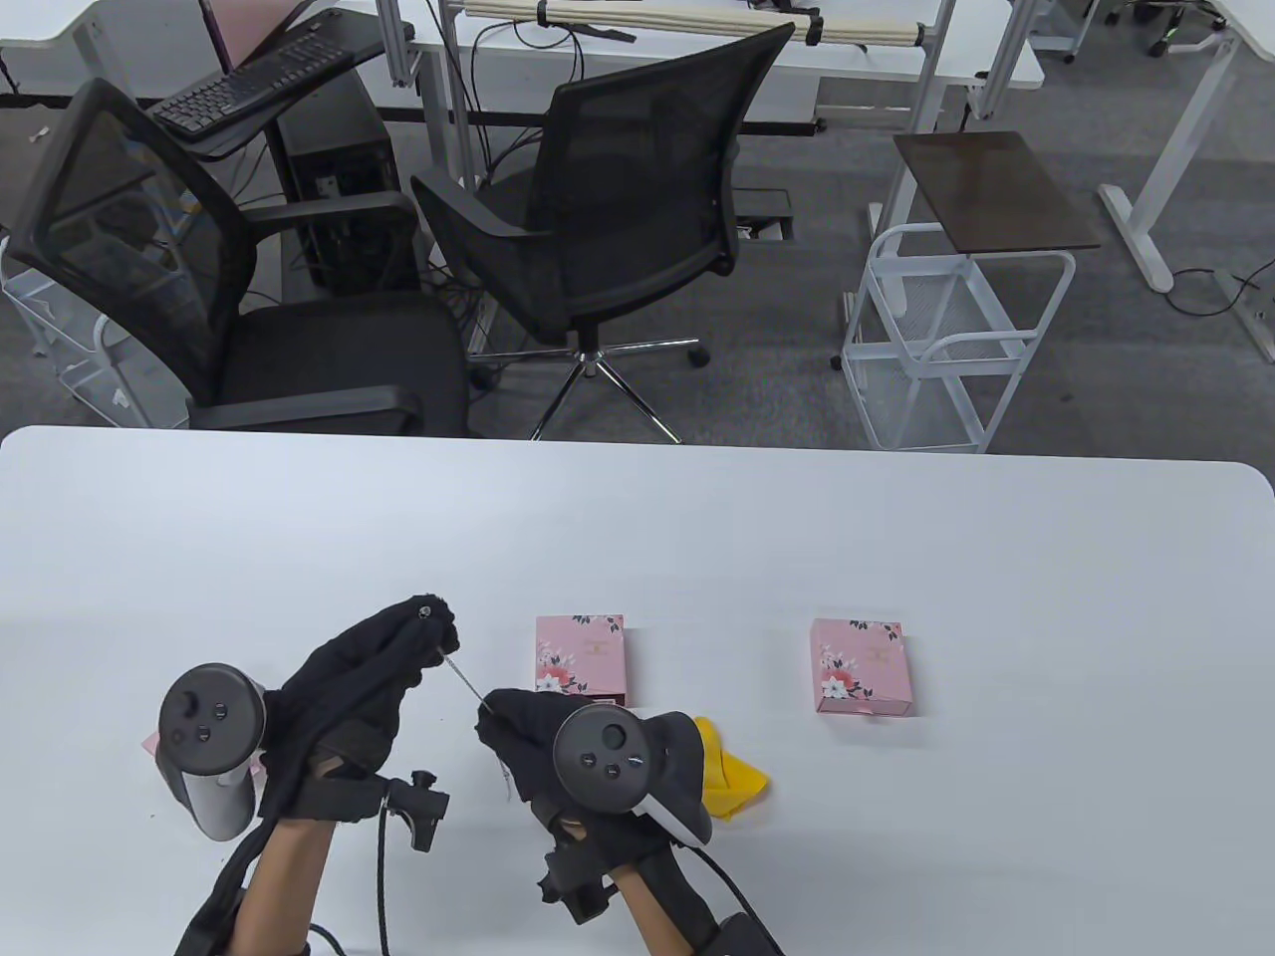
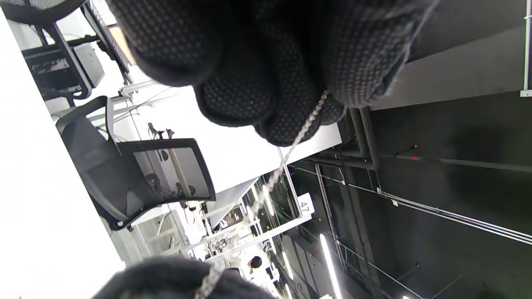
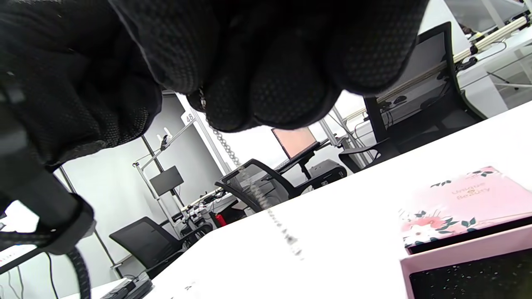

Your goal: Dust necklace

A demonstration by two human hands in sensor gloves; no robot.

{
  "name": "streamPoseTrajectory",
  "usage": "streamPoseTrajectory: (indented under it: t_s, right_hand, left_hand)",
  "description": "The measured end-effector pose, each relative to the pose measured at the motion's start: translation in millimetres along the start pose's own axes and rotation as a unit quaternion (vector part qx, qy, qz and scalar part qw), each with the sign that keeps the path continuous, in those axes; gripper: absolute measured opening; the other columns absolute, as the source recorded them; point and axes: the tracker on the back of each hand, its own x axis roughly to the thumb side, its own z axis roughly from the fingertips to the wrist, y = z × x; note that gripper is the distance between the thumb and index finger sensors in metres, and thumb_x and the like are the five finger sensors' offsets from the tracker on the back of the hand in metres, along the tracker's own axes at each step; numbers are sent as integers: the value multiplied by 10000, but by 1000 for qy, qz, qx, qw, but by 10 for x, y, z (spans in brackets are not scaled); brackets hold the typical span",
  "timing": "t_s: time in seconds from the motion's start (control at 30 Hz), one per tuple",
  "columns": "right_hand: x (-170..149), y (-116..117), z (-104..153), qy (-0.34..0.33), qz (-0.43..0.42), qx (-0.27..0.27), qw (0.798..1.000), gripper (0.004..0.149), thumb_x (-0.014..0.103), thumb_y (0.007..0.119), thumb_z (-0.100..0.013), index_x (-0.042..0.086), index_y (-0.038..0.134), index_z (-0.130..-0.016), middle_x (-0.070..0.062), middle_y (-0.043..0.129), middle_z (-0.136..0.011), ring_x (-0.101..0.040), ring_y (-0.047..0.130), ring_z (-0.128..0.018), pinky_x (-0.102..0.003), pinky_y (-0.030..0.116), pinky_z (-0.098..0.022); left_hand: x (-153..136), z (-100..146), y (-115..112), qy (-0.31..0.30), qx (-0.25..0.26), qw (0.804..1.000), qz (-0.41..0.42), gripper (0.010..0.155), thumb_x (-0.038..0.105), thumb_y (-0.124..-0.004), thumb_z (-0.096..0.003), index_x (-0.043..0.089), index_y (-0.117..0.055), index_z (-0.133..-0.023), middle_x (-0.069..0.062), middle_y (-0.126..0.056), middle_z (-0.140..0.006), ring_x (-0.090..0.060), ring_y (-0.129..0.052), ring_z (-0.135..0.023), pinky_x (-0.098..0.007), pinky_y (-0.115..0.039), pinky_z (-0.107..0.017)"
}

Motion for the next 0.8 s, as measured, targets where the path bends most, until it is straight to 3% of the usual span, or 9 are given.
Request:
streamPoseTrajectory:
  t_s: [0.3,0.47,0.8]
  right_hand:
    - [12,21,3,-7,2,9,1000,349,314,810,-613,127,851,-904,-134,969,-738,-335,969,-561,-506,789,-534]
    - [-4,43,-5,-5,-3,12,1000,348,319,808,-615,132,849,-906,-131,967,-742,-335,968,-566,-507,787,-538]
    - [-14,-5,-9,-4,-17,24,1000,353,324,800,-624,135,835,-920,-137,951,-772,-353,955,-596,-523,770,-554]
  left_hand:
    - [19,19,50,-1,23,1000,7,365,448,-933,-528,274,-958,-848,18,-1084,-715,-172,-1007,-634,-376,-886,-451]
    - [46,23,47,-8,10,1000,10,360,458,-935,-526,276,-967,-835,21,-1093,-694,-167,-1015,-616,-373,-891,-439]
    - [138,54,44,-27,-2,1000,-5,375,442,-859,-572,248,-935,-884,-8,-1065,-751,-202,-986,-667,-396,-866,-478]
